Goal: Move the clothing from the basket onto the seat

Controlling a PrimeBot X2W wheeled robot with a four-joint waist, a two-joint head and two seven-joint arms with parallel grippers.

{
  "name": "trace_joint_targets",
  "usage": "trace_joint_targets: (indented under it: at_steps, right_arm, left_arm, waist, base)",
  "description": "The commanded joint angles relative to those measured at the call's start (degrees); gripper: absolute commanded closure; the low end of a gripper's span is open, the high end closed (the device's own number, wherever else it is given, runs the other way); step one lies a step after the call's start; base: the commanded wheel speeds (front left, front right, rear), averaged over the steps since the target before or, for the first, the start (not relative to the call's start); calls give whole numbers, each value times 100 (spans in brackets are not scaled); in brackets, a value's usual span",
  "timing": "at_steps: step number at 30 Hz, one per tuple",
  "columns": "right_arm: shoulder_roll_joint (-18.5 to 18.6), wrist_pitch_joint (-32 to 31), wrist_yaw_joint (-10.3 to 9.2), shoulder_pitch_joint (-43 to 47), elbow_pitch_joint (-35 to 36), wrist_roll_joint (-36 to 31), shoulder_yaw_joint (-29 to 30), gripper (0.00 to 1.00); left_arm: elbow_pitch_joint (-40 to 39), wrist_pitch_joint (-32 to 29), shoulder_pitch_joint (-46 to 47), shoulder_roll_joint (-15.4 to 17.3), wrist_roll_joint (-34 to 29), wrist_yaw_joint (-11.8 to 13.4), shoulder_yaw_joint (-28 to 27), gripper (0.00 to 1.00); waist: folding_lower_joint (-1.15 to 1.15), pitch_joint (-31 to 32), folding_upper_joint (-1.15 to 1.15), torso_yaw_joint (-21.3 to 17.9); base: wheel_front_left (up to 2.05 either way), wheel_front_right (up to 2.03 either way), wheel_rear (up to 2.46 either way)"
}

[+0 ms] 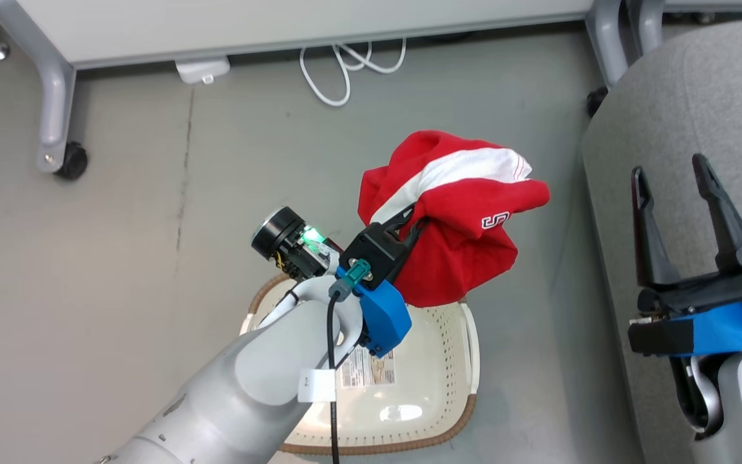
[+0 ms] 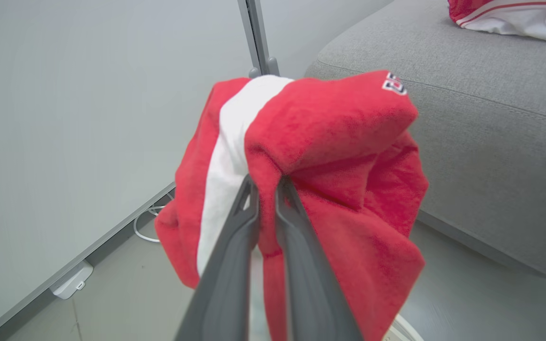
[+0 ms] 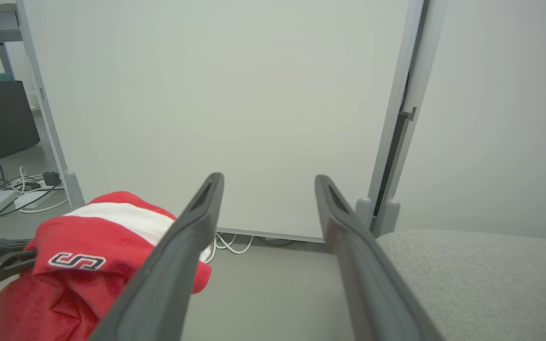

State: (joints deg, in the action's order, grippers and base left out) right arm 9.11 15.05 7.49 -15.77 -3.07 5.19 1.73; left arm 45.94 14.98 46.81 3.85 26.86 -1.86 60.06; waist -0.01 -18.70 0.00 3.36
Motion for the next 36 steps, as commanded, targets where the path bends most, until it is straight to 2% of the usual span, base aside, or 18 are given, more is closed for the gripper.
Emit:
trace_joint_targets:
  at_steps: [1, 12, 25, 36]
  right_arm:
    - [-16, 20, 1, 118, -27, 17, -10, 0]
    - [-99, 20, 1, 578, -159, 26, -8, 0]
    - [-210, 20, 1, 1149, -299, 14, 8, 0]
    - [-196, 19, 1, 1162, -330, 42, -237, 0]
  left_arm:
    - [-71, 28, -68, 49, -14, 33, -78, 100]
    - [-703, 30, -453, 233, -64, 142, -687, 100]
    - [-855, 29, -935, 393, -3, 91, -808, 100]
    - [-1046, 2, -962, 460, 34, 139, -770, 100]
  waist:
    - [1, 241, 0, 10]
    - [1, 938, 0, -18]
    - [1, 1645, 0, 78]
    - [1, 1747, 0, 112]
  base:
    - [0, 0, 0]
    - [0, 0, 0]
    - [0, 0, 0]
    - [0, 0, 0]
